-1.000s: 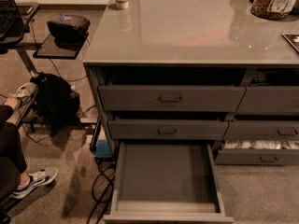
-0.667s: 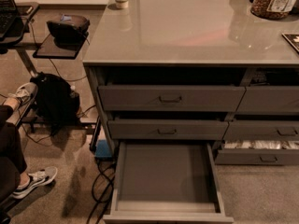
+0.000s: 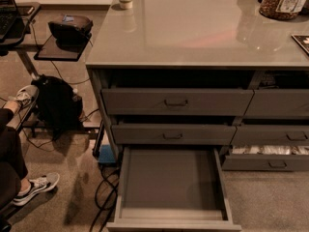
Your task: Close bottom drawer
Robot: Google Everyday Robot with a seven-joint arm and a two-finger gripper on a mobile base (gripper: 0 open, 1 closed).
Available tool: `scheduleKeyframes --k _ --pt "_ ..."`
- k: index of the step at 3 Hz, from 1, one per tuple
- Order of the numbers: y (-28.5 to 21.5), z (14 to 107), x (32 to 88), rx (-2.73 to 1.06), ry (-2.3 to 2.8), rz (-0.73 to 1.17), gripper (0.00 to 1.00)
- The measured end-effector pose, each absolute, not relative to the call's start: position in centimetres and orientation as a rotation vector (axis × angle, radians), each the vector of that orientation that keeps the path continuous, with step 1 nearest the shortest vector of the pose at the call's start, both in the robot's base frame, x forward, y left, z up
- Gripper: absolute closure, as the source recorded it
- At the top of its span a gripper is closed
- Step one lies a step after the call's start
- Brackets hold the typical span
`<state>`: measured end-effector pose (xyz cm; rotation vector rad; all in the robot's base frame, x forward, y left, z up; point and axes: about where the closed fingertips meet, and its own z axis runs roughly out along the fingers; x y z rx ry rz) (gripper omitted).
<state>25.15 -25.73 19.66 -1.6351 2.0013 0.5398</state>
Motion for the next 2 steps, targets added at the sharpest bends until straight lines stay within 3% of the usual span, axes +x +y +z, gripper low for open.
scheduleKeyframes --k 1,2 --pt "-25.3 19.1 27.1 -1.556 1.973 0.581 0.85" --pt "-24.8 18.3 29.3 -1.461 1.945 0.670 1.00"
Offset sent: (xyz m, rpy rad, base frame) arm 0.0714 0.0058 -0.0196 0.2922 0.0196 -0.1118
